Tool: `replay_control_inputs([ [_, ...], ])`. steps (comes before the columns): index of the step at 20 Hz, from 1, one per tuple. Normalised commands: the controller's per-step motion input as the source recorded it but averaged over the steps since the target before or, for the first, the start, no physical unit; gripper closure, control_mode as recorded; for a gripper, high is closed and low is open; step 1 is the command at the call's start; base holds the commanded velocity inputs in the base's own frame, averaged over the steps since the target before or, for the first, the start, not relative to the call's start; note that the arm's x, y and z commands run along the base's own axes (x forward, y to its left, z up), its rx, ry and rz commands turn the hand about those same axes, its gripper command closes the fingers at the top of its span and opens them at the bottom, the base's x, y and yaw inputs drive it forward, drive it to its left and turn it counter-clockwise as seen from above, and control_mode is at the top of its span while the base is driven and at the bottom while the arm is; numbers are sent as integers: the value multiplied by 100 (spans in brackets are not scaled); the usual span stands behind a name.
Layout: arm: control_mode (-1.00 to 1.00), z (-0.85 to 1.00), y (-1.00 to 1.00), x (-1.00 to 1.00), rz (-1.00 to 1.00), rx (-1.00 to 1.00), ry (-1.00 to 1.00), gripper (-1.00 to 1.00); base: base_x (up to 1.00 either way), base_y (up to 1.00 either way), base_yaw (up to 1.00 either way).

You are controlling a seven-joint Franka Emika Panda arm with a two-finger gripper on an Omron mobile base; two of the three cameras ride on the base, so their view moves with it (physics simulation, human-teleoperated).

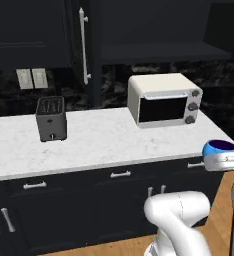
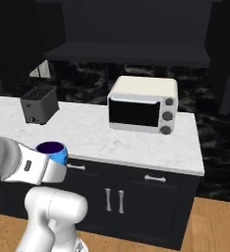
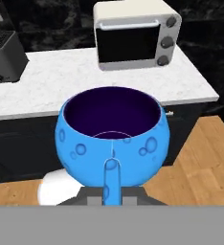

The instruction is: Gather all objects into one cabinet and sort the glasses and bowls to opposite sides.

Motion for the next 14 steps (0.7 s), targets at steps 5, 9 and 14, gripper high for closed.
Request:
replay_control_inputs([
  [5,100,0,0,0,0,0,0,100,-59,100,0],
  [9,100,0,0,0,0,0,0,100,-25,100,1],
  [14,100,0,0,0,0,0,0,100,-15,100,0],
])
